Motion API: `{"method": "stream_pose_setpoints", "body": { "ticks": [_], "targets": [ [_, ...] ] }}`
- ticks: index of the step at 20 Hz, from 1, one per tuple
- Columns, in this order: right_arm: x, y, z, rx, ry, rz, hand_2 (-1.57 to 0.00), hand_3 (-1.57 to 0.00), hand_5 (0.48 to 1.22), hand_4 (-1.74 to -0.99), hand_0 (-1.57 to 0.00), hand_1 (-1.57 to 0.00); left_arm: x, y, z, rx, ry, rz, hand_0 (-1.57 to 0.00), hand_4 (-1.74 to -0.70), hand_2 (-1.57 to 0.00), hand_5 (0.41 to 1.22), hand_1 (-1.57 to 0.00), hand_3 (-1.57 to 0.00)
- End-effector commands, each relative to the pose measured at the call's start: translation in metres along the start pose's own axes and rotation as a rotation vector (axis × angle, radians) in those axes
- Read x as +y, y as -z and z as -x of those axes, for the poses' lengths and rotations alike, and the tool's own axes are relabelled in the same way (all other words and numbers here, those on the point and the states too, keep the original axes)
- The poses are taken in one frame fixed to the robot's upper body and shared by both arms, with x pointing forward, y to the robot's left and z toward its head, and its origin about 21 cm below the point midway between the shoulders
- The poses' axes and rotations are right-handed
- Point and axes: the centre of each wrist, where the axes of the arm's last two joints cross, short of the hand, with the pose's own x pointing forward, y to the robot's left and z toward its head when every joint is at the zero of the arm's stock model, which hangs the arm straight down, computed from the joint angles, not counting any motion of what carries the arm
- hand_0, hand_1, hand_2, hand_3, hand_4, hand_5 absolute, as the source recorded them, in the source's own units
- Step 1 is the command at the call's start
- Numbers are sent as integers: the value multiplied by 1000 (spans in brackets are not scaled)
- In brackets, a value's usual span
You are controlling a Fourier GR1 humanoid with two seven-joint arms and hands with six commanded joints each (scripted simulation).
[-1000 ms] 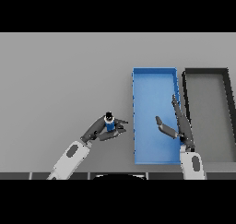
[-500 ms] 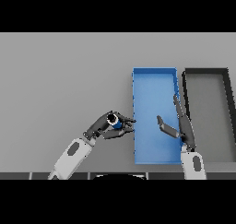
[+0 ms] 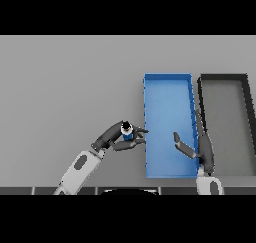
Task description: Pick up the blue pipe and place it into the blue bin.
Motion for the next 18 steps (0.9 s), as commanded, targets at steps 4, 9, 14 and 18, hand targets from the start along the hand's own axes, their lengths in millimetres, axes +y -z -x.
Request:
{"method": "stream_pose_setpoints", "body": {
  "ticks": [4, 9, 14, 18],
  "targets": [
    [-5, 0, -16, -101, 156, -55, -67, 0, 641, -1198, 1, -12, 2, 0, 1, -3, -4, 9, -1571, -1467, -1571, 1221, -1571, -1571],
    [-23, 23, -67, -156, 285, -367, -117, 0, 588, -1228, 1, -18, 0, 6, -3, 6, -5, 20, -1571, -1467, -1571, 1221, -1571, -1571],
    [-18, 48, -117, -202, 207, -582, -90, 1, 558, -1270, 1, -5, 1, 4, -3, 4, 4, 23, -1571, -1467, -1571, 1221, -1571, -1571],
    [0, 63, -148, -289, 140, -718, -44, 1, 559, -1298, 1, -2, 2, 5, 0, 19, 22, 28, -1571, -1467, -1571, 1221, -1571, -1571]
  ]
}}
